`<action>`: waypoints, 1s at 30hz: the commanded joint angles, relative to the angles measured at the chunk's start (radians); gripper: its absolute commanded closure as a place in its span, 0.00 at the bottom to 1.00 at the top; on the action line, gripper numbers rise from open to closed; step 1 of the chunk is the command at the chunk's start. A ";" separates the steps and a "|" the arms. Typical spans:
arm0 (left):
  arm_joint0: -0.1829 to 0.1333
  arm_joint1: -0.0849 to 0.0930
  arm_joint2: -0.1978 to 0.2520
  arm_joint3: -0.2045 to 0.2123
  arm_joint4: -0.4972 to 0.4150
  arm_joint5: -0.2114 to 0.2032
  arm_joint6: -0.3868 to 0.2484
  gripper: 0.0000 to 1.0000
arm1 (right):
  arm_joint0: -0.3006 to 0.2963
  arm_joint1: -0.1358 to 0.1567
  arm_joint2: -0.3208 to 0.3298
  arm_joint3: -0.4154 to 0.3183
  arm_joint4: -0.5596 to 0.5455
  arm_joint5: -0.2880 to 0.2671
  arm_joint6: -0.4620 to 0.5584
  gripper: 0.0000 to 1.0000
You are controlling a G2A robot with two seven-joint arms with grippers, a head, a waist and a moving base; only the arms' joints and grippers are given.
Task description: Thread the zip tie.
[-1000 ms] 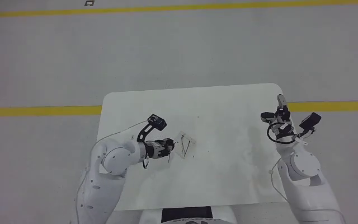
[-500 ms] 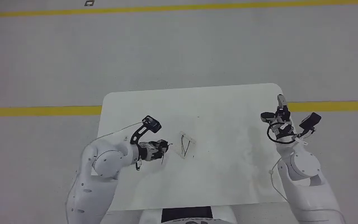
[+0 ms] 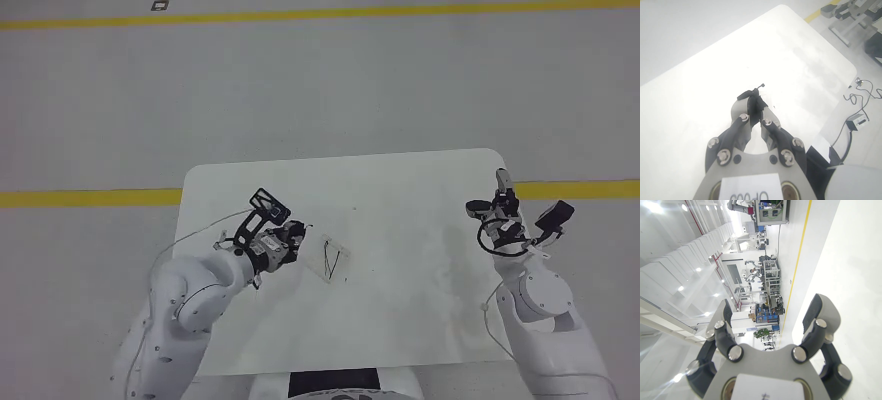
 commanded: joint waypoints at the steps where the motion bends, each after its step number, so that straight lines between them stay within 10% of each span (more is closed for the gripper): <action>1: 0.002 0.039 0.037 0.028 0.034 0.000 0.088 1.00 | 0.000 0.000 0.000 0.000 0.000 0.000 0.000 0.00; 4: -0.009 0.078 0.059 0.055 0.008 0.000 0.141 1.00 | 0.000 0.000 0.000 0.000 0.000 0.000 0.000 0.00; 11: -0.009 0.078 0.059 0.055 0.008 0.000 0.141 1.00 | 0.000 0.000 0.000 0.000 0.000 0.000 0.000 0.00; 18: -0.086 0.092 0.086 0.206 -0.030 0.000 0.319 1.00 | 0.000 0.000 0.000 0.000 0.000 0.000 0.000 0.00; 30: -0.145 0.286 0.270 0.305 0.161 0.000 0.807 1.00 | 0.000 0.000 0.000 0.000 0.000 0.000 0.000 0.00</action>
